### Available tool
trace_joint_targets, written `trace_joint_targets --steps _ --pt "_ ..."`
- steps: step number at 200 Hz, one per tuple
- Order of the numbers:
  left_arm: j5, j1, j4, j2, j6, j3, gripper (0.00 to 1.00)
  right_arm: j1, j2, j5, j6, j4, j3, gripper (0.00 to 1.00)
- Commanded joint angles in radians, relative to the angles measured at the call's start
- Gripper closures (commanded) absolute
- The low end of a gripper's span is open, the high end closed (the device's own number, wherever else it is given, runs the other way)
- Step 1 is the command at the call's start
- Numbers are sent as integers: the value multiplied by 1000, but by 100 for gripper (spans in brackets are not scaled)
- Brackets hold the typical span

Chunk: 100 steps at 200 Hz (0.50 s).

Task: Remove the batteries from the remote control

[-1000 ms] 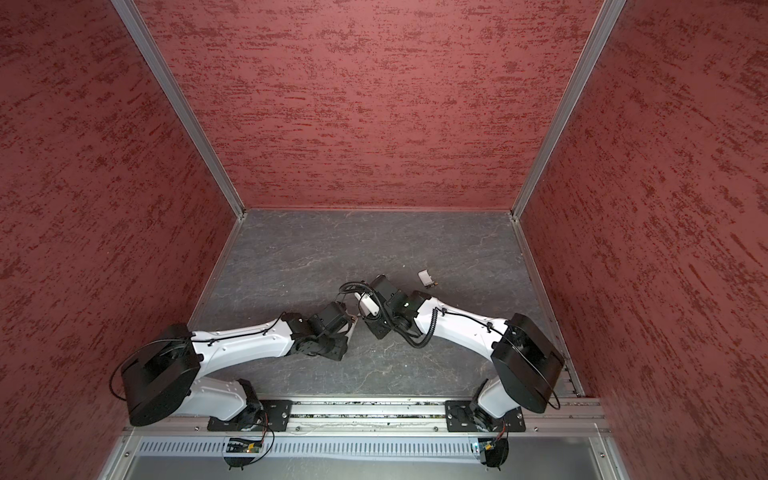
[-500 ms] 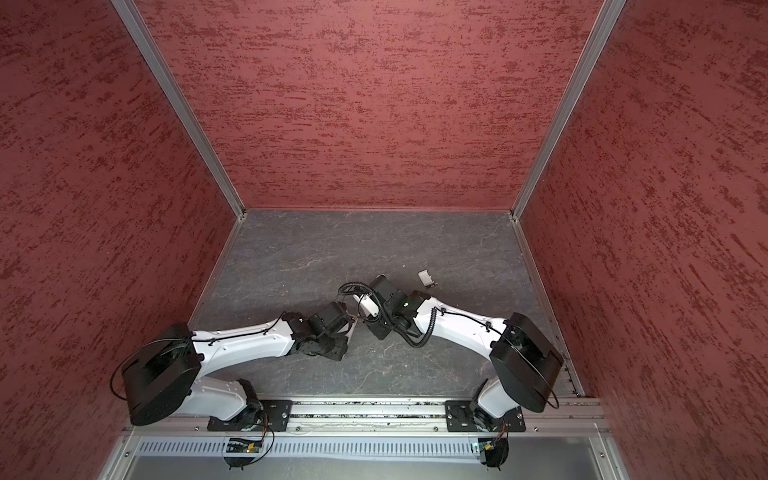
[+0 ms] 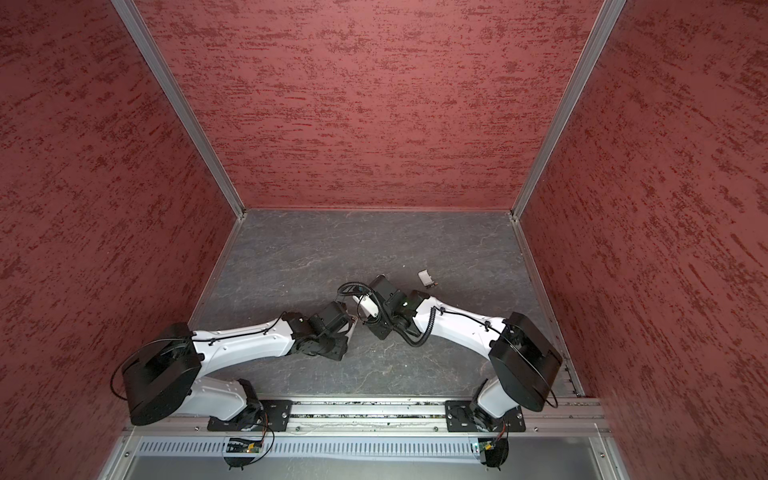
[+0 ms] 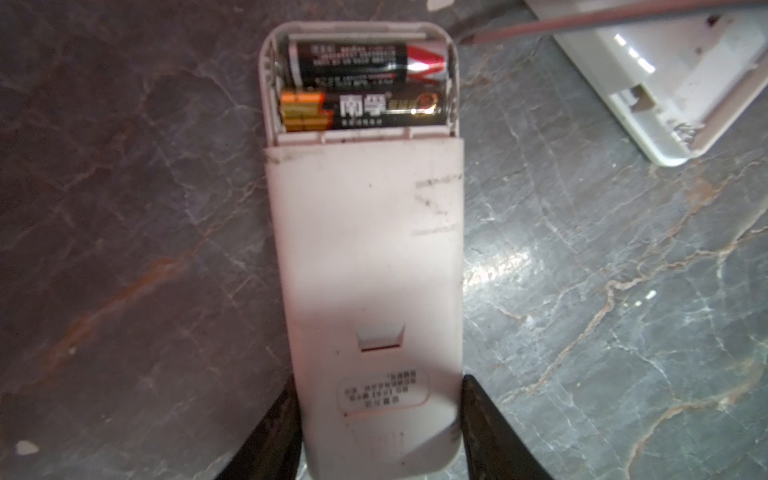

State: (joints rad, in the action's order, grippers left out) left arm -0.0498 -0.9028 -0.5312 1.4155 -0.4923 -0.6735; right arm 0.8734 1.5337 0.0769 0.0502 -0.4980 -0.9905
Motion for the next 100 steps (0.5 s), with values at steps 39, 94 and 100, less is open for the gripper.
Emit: trace_joint_targets --steps 39,94,100 --pt "85 -5 -15 43 14 14 55 -4 -20 -10 23 28 -33 100" --pt "87 -6 -15 46 14 12 55 -2 -38 -7 28 23 -35 100" --pt "85 -6 -15 46 13 12 55 -2 -37 -3 28 22 -36 100"
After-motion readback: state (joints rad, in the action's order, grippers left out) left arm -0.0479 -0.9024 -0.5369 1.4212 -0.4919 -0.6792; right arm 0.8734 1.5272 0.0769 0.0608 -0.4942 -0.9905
